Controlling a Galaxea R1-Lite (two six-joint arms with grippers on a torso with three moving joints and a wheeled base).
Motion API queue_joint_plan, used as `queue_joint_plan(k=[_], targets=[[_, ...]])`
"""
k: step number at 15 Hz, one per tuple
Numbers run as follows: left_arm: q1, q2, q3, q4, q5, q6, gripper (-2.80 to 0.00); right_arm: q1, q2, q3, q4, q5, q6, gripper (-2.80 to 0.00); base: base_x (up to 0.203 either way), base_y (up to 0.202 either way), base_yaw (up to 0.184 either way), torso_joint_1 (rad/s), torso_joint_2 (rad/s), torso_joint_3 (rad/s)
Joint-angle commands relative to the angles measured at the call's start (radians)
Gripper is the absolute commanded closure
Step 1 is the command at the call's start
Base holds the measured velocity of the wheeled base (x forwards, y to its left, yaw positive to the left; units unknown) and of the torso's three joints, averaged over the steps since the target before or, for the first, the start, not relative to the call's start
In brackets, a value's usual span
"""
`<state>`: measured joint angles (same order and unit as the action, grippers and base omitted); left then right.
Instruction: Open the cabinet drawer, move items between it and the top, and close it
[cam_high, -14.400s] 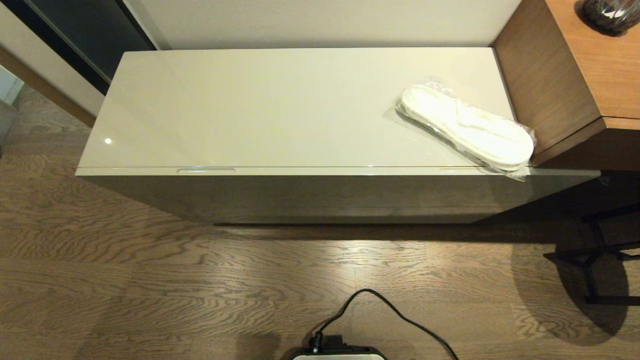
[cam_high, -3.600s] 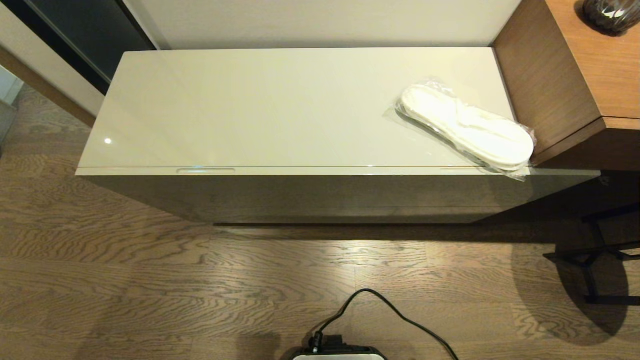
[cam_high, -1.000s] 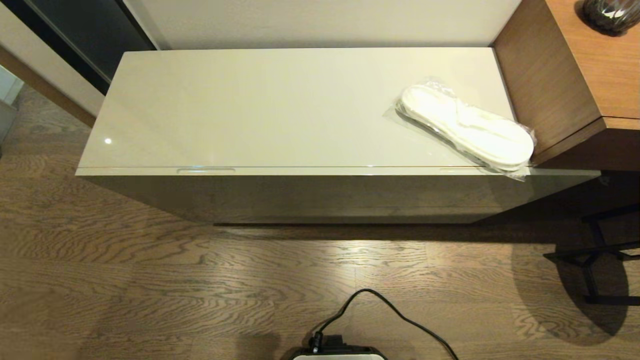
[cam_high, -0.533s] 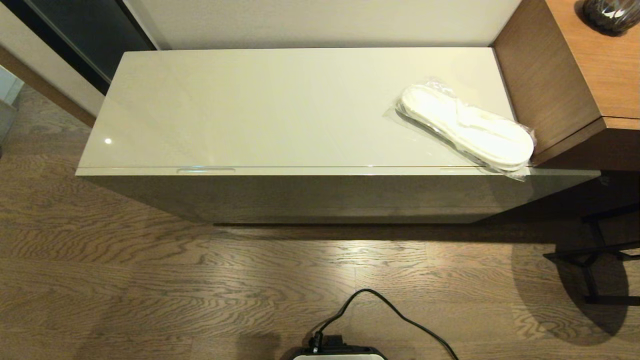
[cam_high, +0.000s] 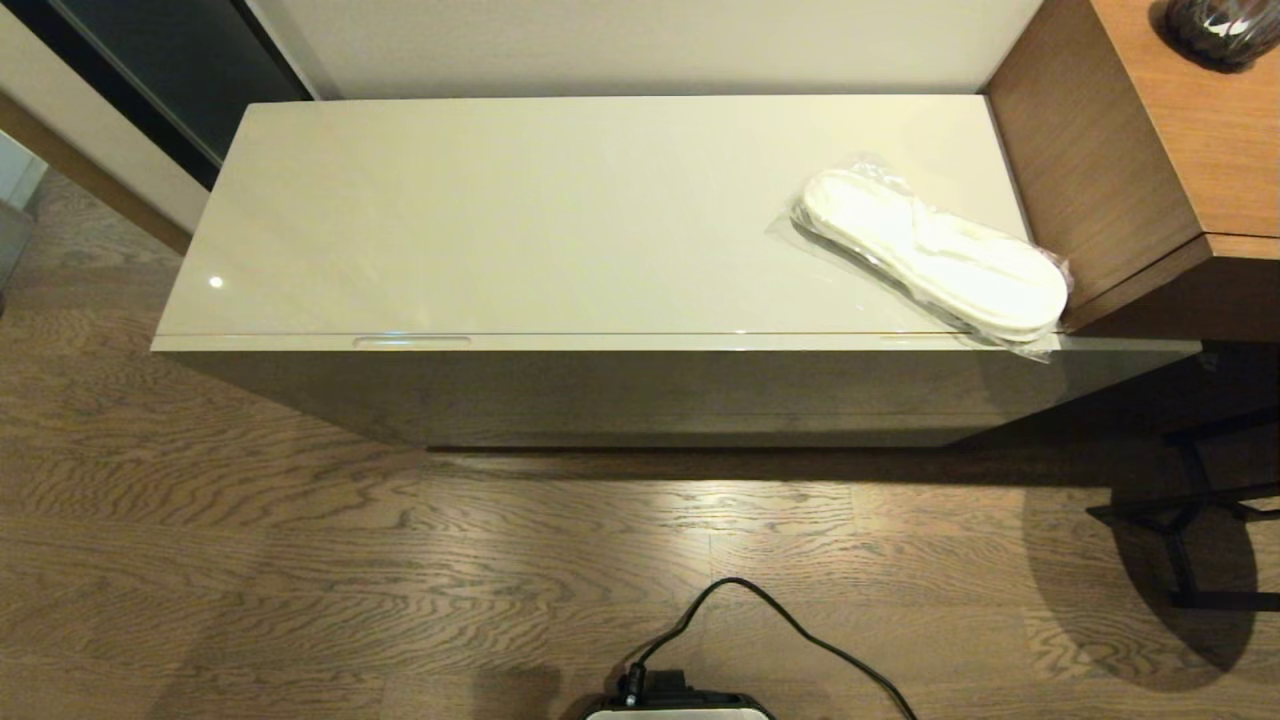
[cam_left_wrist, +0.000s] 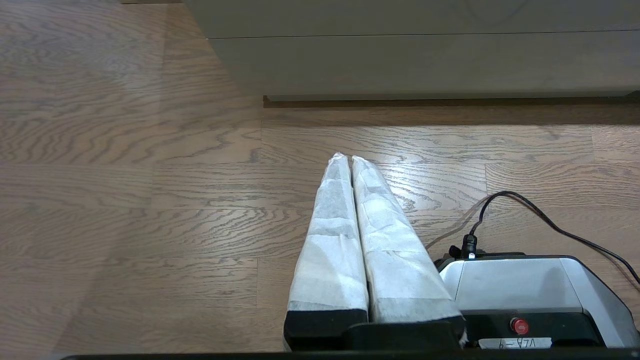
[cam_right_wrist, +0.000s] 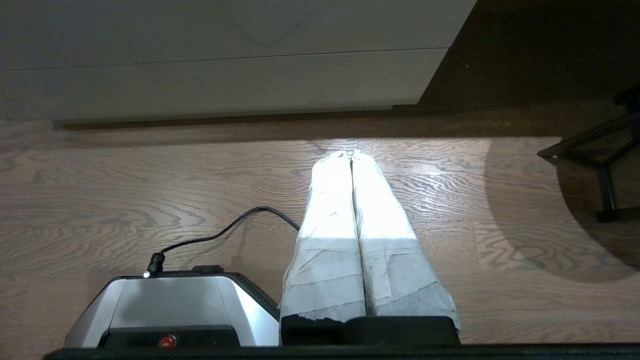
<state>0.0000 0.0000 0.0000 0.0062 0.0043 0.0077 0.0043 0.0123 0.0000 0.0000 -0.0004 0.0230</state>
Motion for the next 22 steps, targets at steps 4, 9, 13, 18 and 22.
queue_joint_plan(k=[4,9,13,18,22], targets=[[0.000,0.002,0.000,0.000,0.000,0.000,0.00,0.000,0.000,0.003,0.000,0.000,0.000,0.00,0.000,0.000,0.000,0.000,0.00,0.000],[0.000,0.002,0.000,0.000,0.000,0.000,0.00,0.000,0.000,0.003,0.000,-0.001,0.000,0.00,0.000,0.000,0.000,0.000,0.00,0.000],[0.000,0.002,0.000,0.000,0.000,0.000,0.00,0.000,0.000,0.003,0.000,-0.001,0.000,0.00,0.000,0.000,0.000,0.000,0.00,0.000],[0.000,0.002,0.000,0.000,0.000,0.000,0.00,0.000,0.000,0.003,0.000,-0.001,0.001,0.00,0.000,0.000,0.000,0.000,0.00,0.000],[0.000,0.002,0.000,0.000,0.000,0.000,0.00,0.000,0.000,0.003,0.000,-0.001,0.000,0.00,0.000,0.000,0.000,0.000,0.00,0.000]])
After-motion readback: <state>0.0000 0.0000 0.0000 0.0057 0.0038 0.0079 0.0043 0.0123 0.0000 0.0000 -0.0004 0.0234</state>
